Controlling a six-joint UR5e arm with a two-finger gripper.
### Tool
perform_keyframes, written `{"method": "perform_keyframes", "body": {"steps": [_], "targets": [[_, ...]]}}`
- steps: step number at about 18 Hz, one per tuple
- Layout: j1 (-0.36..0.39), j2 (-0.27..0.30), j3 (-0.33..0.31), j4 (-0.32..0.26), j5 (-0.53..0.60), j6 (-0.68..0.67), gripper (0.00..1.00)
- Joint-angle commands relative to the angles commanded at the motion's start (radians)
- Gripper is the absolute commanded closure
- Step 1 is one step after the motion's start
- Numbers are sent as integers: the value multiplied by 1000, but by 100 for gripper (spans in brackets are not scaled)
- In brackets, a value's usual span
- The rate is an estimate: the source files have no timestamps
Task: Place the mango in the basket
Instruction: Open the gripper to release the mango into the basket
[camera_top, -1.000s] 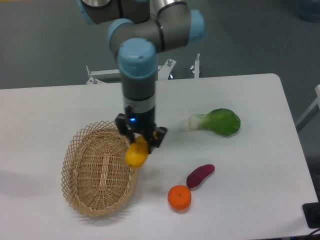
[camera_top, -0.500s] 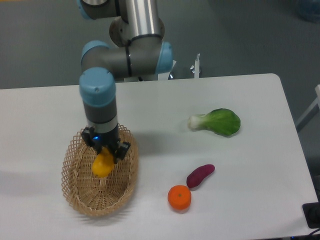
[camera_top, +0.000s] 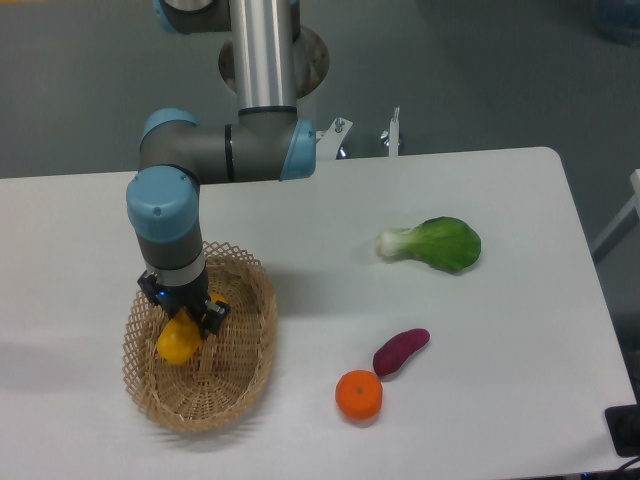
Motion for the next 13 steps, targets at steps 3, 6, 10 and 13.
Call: {"method": "perform_keyframes", "body": {"steps": [3,6,10,13], "targets": [[0,5,11,3,17,-3,0],[3,15,28,3,18,-3,0],[40,37,77,-5,31,-5,0],[106,66,123,-6,37,2,0]]}}
